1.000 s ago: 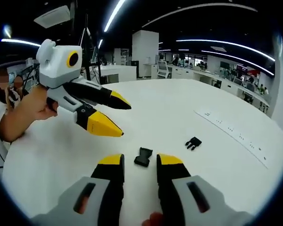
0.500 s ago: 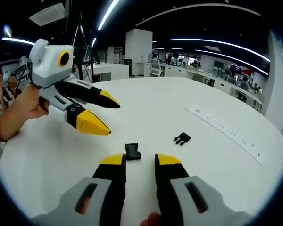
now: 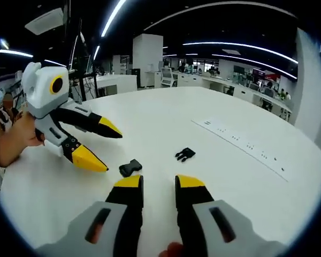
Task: Snap the two parts of the plastic buckle together until the buckle closes and remains connected.
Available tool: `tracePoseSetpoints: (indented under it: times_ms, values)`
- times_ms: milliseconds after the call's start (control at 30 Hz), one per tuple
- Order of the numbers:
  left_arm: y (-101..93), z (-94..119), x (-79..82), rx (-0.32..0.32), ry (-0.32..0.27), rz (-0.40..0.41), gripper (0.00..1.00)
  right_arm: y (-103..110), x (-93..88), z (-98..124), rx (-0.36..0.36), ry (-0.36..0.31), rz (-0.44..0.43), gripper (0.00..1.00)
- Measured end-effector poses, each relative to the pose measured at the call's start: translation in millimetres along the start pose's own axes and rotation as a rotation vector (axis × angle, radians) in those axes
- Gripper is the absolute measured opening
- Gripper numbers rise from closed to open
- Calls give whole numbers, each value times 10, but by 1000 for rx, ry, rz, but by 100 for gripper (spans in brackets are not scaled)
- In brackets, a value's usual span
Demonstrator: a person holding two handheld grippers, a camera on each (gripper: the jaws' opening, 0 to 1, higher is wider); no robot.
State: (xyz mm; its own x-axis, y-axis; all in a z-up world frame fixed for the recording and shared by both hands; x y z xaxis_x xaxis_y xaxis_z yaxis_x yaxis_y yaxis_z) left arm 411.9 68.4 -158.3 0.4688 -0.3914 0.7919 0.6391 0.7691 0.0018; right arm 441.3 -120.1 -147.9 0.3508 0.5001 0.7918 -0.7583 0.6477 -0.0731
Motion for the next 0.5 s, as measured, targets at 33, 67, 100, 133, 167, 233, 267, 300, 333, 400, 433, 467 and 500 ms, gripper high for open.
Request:
tracePoseSetpoints:
  times_ms: [33,67,100,133,167,233,267,300,333,400,433,467,500]
  values:
    - [-23,-16,0,3,4,-1,41,-24,-2,25,-8,0,-3,24]
    - [-48,-29,0,6,8,-1,41,-40,-5,42,-14,-1,-9,24]
    - [-73,-43,1,8,10,-1,40,-52,-11,59,-18,0,-14,24]
    - [-97,-54,4,10,13,4,39,-58,-15,70,-21,0,-16,24]
    - [-126,-61,5,9,15,11,38,-64,-24,87,-25,-2,-19,24]
    - [-177,-78,8,9,19,17,36,-79,-35,101,-32,0,-26,24]
    - [-200,-88,9,11,20,12,36,-78,-36,103,-35,2,-28,24]
    - [-223,-100,12,16,20,11,36,-75,-39,110,-36,2,-29,24]
    - [-232,-106,13,18,18,12,36,-145,-20,79,-36,1,-31,24]
    - [-252,-116,23,24,8,17,36,-167,-13,64,-35,1,-31,24]
    - [-256,-123,26,29,5,24,35,-170,-9,61,-34,2,-31,24]
    - [-258,-130,31,40,4,44,35,-169,-5,60,-34,1,-31,24]
    - [-263,-139,36,48,-1,78,35,-168,-1,60,-34,0,-31,24]
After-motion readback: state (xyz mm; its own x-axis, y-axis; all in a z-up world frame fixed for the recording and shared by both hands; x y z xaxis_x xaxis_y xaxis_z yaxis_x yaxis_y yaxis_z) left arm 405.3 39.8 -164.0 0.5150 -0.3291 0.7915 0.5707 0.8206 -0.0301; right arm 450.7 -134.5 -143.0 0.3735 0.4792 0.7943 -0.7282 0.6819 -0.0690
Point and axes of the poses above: the point that each gripper's makers call its tool centre point, and the gripper's own axes: z roughly backward along the fingers, y roughly to its left, x roughly out of its top, the point moved 9 cm from there along z, roughly backward along the fingers, and after that the axes turned 9 degrees about y, right-handed, at the moved point
